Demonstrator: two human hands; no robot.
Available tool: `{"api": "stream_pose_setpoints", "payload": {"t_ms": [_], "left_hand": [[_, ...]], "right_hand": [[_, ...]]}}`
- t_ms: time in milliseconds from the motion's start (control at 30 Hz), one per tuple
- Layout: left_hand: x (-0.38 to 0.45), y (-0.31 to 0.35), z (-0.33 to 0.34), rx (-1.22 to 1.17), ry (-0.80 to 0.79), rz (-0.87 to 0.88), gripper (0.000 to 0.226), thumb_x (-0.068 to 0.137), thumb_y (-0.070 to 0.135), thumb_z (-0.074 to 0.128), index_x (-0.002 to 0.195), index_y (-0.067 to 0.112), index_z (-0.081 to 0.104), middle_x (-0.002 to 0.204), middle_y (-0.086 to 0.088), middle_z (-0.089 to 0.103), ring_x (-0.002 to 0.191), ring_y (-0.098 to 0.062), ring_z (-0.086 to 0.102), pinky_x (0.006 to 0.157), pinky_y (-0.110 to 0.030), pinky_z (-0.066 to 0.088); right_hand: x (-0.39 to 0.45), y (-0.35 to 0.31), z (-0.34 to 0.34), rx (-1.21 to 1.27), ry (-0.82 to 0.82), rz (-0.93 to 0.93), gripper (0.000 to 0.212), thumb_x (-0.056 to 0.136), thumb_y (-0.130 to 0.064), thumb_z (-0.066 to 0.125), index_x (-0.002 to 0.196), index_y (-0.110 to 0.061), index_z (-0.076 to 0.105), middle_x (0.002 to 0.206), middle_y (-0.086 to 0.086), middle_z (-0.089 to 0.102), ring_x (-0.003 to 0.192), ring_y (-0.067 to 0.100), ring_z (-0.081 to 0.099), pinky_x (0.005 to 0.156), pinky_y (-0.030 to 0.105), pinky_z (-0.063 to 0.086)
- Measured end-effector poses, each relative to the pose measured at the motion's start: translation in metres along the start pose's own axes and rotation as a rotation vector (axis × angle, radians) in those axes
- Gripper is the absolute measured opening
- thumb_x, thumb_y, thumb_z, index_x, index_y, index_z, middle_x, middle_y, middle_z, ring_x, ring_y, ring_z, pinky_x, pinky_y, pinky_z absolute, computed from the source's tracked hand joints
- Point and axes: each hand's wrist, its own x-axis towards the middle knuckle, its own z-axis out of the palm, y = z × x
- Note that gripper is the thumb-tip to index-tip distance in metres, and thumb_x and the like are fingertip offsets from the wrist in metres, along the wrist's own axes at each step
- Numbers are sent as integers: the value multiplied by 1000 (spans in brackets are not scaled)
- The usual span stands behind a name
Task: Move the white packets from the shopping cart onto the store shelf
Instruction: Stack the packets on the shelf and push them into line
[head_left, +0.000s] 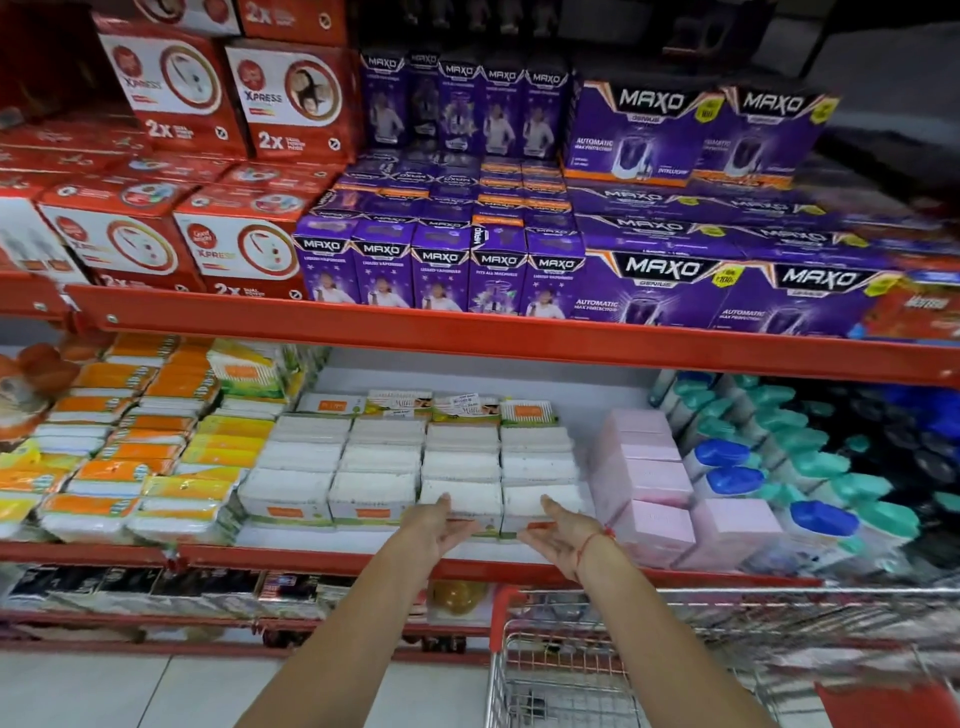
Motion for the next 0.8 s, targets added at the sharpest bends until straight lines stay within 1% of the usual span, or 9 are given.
{"api": "stream_pose_setpoints", "payload": {"t_ms": [133,267,333,433,500,600,667,700,800], "left_hand": [[1,5,2,52,0,1,45,100,12,46,141,0,34,129,-34,54,73,-34,68,72,-40,60],[-15,11,-2,151,-50,7,32,99,17,49,124,-1,41,119,-31,61,51,-24,72,57,-30,60],[-22,13,-11,318,-89,14,33,96,23,54,112,-6,48,96,-24,70,61,-24,74,67,-32,61],[-26,26,-38,653,-58,308,34,92,28,62,88,-5,71,66,-10,75,62,-23,74,73,-40,63],[-23,46,-66,975,8,763,33,94,31,56,72,11,70,57,-1,72,52,-16,69,63,-38,62],[-2,86,-116,1513,195,1407,53,91,54,36,98,14,71,85,-2,75,79,-17,67,67,-31,60],[15,110,-147,1847,149,1468,77,87,69,24,128,12,57,123,-4,67,114,-17,57,97,-34,47],[23,122,-161,2001,119,1410,91,83,77,21,139,10,46,140,-6,55,129,-19,48,110,-41,29],[37,145,-182,2291,82,1206,127,61,96,24,148,3,26,156,-12,23,146,-23,18,113,-48,2]], "right_hand": [[4,-1,3,-12,-4,2,57,86,-20,65,131,3,40,132,32,51,109,38,63,60,41,57],[-2,0,3,-124,18,-43,45,88,-27,62,115,8,51,109,27,66,102,36,66,80,37,61],[-12,5,6,-389,114,-137,51,90,-40,56,103,9,60,77,17,69,83,31,72,80,37,60],[-24,13,18,-976,380,-618,63,92,-55,38,71,-5,69,52,4,66,47,19,68,55,30,59],[-29,20,39,-1190,417,-950,56,92,-52,38,68,-10,66,59,8,71,53,25,68,56,34,58],[-33,27,92,-1316,150,-1240,32,93,-39,50,104,-12,64,102,10,72,92,24,68,82,35,57],[-30,33,129,-1524,-117,-1191,61,90,-46,51,139,-11,38,145,10,43,134,22,40,114,31,33],[-22,36,145,-1654,-209,-1155,81,86,-52,54,147,-10,20,156,9,22,144,22,19,120,31,14],[8,43,180,-1958,-229,-1149,125,65,-68,65,148,-10,-8,159,8,-14,146,22,-16,118,40,-11]]}}
